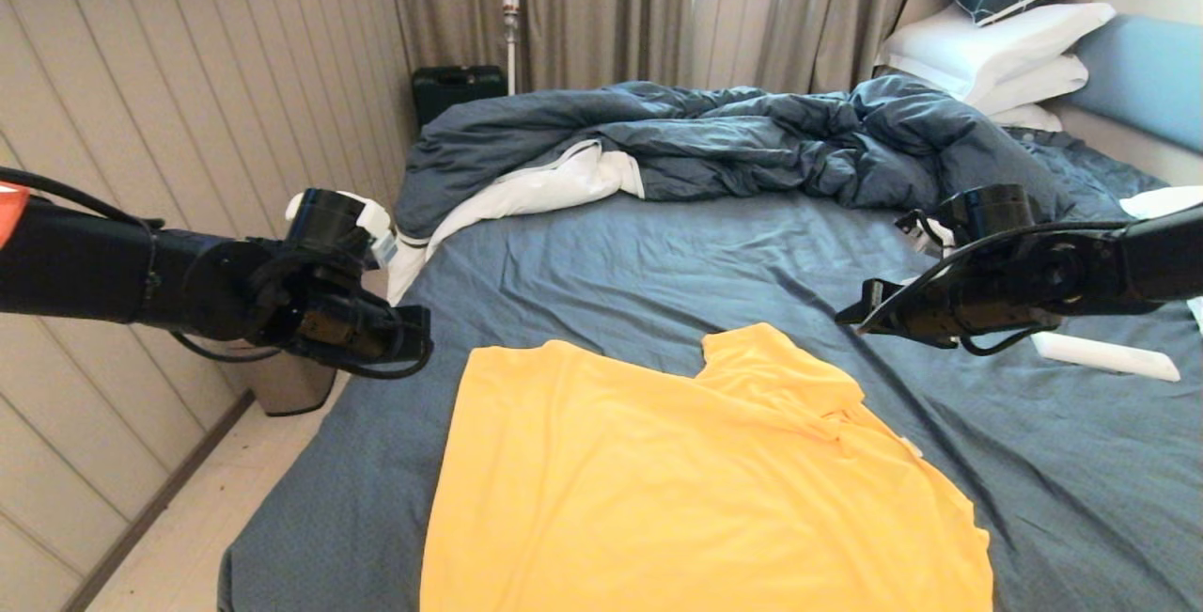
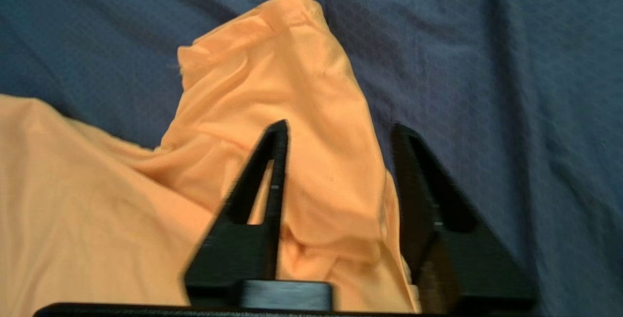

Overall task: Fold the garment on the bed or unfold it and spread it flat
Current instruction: Unford the yellow T-shirt

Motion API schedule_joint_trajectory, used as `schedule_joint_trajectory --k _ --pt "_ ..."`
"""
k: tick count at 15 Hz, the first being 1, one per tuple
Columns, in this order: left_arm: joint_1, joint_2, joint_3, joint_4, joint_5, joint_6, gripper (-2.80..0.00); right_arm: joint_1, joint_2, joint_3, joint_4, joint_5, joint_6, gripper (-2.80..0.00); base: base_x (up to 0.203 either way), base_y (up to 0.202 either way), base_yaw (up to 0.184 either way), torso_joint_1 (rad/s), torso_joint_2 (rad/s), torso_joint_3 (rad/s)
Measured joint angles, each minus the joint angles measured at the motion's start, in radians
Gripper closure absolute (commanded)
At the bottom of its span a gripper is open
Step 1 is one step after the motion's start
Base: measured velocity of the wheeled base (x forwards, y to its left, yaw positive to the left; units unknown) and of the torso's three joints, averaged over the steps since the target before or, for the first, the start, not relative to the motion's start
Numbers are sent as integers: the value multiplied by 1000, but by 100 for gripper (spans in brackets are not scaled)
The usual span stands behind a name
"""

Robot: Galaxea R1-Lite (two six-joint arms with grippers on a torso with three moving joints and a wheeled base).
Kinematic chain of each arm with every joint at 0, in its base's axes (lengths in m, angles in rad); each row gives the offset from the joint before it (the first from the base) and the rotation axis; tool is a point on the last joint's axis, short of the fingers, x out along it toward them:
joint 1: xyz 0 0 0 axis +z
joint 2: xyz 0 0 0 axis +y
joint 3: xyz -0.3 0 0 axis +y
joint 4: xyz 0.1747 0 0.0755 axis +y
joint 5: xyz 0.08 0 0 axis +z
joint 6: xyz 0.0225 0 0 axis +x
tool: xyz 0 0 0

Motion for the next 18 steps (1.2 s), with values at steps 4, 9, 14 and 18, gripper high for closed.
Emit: schedule_joint_trajectory --k 4,9,14,18 --pt "0 96 -48 -22 -17 -6 -280 36 88 -46 -2 -5 1 -280 0 0 0 0 0 0" --pt "5 190 -61 -94 -14 -9 -280 58 166 -94 -5 -7 2 -280 0 0 0 0 0 0" --pt "0 249 -67 -161 -19 -11 -280 59 222 -134 -7 -12 2 -280 0 0 0 0 0 0" --pt "-6 282 -67 -166 -24 -13 -280 79 255 -170 -6 -54 1 -280 0 0 0 0 0 0"
